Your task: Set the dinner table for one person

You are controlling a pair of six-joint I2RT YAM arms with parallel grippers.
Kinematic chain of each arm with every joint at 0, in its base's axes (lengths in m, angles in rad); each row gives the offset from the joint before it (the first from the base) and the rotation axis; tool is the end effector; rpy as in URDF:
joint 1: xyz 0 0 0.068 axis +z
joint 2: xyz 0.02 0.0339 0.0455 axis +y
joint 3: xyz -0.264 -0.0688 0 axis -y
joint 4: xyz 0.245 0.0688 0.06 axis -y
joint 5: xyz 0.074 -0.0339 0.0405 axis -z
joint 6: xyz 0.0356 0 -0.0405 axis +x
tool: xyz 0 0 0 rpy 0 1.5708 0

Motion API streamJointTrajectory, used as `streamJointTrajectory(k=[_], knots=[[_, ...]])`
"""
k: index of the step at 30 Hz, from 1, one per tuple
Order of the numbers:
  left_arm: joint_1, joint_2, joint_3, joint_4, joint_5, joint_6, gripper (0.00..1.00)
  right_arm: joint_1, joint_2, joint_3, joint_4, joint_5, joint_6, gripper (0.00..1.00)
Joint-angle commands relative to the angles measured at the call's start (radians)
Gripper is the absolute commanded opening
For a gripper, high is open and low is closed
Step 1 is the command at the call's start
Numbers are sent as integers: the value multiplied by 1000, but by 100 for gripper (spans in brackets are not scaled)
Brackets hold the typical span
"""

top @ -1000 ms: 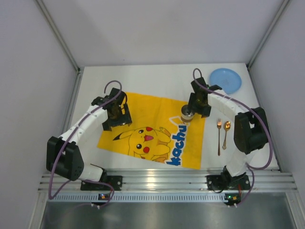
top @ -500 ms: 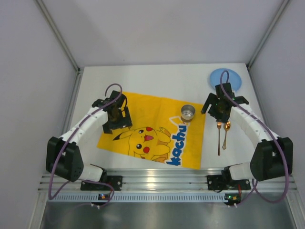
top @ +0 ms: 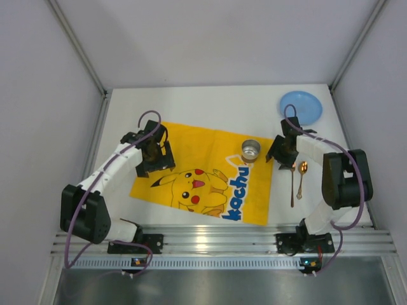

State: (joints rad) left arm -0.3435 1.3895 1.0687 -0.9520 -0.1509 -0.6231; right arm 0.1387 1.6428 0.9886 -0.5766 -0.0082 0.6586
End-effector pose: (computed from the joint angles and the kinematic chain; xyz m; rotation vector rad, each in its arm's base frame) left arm 0.2427 -0.0811 0.2485 -0.4229 2.7766 -0.0079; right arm 0.3035 0.0427 0.1720 0.7241 2.7303 0.1989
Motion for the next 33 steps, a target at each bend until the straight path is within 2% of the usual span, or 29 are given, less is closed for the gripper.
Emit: streamJointTrajectory(k=[1,3,6,10,13,22,24,27,28,29,30,33], knots=[[21,-52,-13,-19,-27,23,98,-7,69,56,75,-22,6,54],[37,-56,-15,-24,-35,31,98,-7,110,62,83,-24,7,50],[63,-58,-15,-33,-36,42,98,-7,150,77,96,-30,9,36],[80,-50,-23,-27,-33,45,98,-8,198,146,93,-33,-8,12],[86,-35,-16,-24,-29,43,98,-13,244,229,63,-16,-28,0],[100,16,10,-19,-30,37,98,-44,377,507,-58,4,-79,0],[103,26,14,-16,-30,34,98,-51,403,548,-71,1,-109,6],[106,34,20,-16,-27,33,98,-80,422,657,-124,-21,-151,49],[106,40,20,-13,-27,33,98,-103,417,697,-131,-30,-152,67],[106,43,23,-10,-27,34,98,-114,398,712,-138,-41,-152,75],[107,46,23,-10,-29,36,98,-131,384,735,-141,-50,-149,82],[109,66,28,-7,-24,33,98,-189,330,743,-144,-46,-126,85]])
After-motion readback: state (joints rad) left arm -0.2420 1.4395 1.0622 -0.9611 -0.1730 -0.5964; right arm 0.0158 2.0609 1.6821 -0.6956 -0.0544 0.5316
